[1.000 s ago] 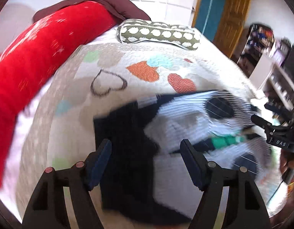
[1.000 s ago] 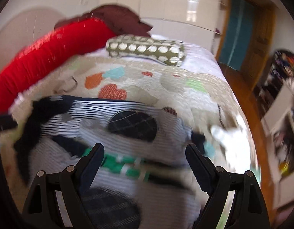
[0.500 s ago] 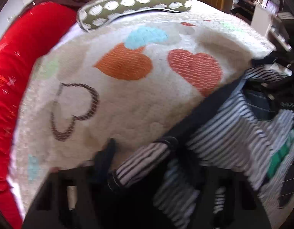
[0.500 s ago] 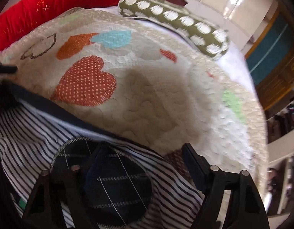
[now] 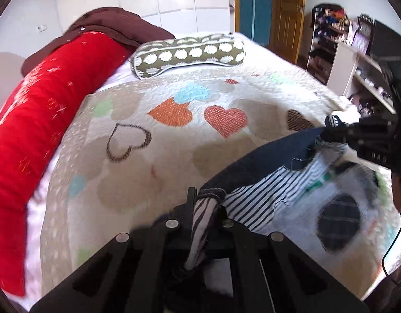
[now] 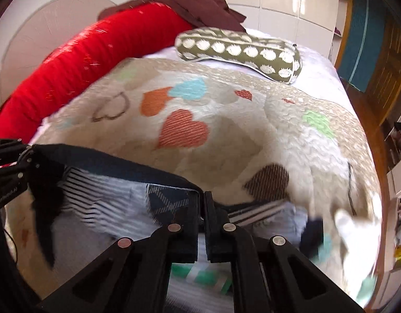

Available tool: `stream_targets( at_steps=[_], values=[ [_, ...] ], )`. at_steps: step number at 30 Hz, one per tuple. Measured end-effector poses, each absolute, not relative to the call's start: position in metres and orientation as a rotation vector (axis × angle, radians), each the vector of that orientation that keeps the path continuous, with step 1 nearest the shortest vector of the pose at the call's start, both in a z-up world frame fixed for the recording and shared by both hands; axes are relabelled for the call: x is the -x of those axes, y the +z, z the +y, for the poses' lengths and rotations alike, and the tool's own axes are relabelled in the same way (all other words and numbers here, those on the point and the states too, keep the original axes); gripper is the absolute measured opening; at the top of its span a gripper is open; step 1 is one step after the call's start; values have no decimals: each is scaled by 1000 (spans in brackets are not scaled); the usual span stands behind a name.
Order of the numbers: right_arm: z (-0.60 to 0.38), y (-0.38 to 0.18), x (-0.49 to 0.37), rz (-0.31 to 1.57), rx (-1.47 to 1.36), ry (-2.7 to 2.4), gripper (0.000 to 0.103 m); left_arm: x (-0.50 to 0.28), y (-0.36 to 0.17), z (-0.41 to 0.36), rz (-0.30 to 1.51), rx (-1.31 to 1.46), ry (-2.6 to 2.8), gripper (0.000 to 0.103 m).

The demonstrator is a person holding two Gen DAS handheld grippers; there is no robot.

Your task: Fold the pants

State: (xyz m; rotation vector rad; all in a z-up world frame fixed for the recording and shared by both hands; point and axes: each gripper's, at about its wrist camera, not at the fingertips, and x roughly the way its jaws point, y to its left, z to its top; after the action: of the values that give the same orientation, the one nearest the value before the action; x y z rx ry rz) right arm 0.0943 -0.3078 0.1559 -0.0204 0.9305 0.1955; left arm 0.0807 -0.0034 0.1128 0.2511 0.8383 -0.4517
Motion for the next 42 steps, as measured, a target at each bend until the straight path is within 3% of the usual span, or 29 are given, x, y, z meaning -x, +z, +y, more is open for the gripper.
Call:
stream_targets(
  at_steps=[9, 12, 14, 15, 16, 18, 23, 26, 31, 32, 33, 42],
  values=[
    [-275, 113, 45, 977, -73, 248, 6, 20, 46, 36, 944, -209, -374, 5],
    [-281, 94, 77, 1001, -134, 213, 7, 46, 48, 47, 943, -197, -363, 5],
    [-302, 94, 102, 979, -221, 183, 7, 62, 61, 60, 907, -153, -360, 14],
    [-314, 97, 113, 958, -257, 157, 13, 68, 69, 68, 888, -121, -356, 17],
    [-328, 101, 122, 935, -289, 124, 28, 72, 76, 77, 874, -85, -348, 23],
    [-360, 107, 134, 880, -348, 31, 43, 76, 85, 92, 864, -18, -329, 29],
    [-407, 118, 128, 799, -471, -65, 43, 84, 93, 108, 871, 43, -300, 29],
    [-405, 117, 96, 802, -431, -100, 53, 86, 93, 108, 883, 61, -284, 29],
    [-396, 108, 32, 790, -335, -193, 49, 89, 93, 107, 911, 111, -298, 36],
    [-397, 104, 24, 813, -336, -179, 33, 90, 94, 107, 909, 105, -294, 36],
    [-399, 101, 16, 851, -371, -131, 6, 90, 94, 106, 905, 99, -290, 36],
    [-442, 112, 85, 788, -662, -60, 5, 74, 73, 104, 970, 148, -322, 36]
  ],
)
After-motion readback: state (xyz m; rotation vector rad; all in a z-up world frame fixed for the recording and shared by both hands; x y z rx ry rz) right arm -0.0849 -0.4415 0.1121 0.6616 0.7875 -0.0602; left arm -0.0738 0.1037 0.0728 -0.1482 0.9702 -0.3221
